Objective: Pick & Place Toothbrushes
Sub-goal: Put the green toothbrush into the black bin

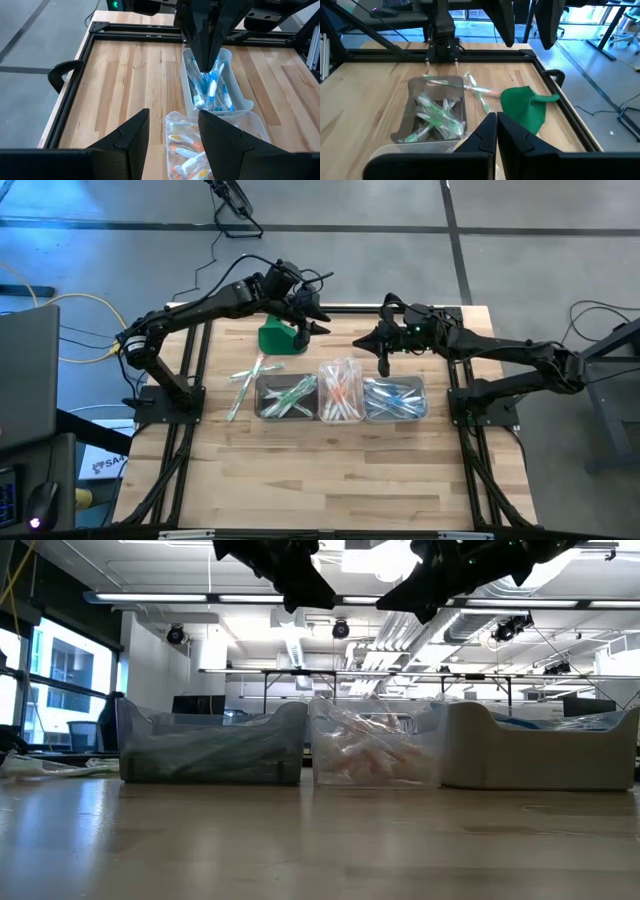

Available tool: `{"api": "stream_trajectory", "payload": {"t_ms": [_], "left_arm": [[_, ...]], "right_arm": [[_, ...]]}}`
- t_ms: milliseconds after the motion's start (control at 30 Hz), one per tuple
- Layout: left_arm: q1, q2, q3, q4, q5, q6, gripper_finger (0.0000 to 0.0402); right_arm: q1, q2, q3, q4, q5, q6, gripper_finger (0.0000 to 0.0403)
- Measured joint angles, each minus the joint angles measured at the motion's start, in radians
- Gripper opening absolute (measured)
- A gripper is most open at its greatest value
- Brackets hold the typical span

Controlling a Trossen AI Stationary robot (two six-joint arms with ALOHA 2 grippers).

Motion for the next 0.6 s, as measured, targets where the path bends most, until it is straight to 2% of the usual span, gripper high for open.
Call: {"api": "stream_trajectory", "payload": {"t_ms": [433,600], "left_arm": [[0.0,0.0,0.0,0.031,-0.002,-0.001,0.0167],[0.0,0.0,0.0,0.068,-0.002,-0.094,0.0165]], "right_arm": [[0.0,0.0,0.0,0.0,0.0,-0.03,0.0004],[0.0,0.0,0.0,-0.001,0.0,-0.03,0.0004]]}}
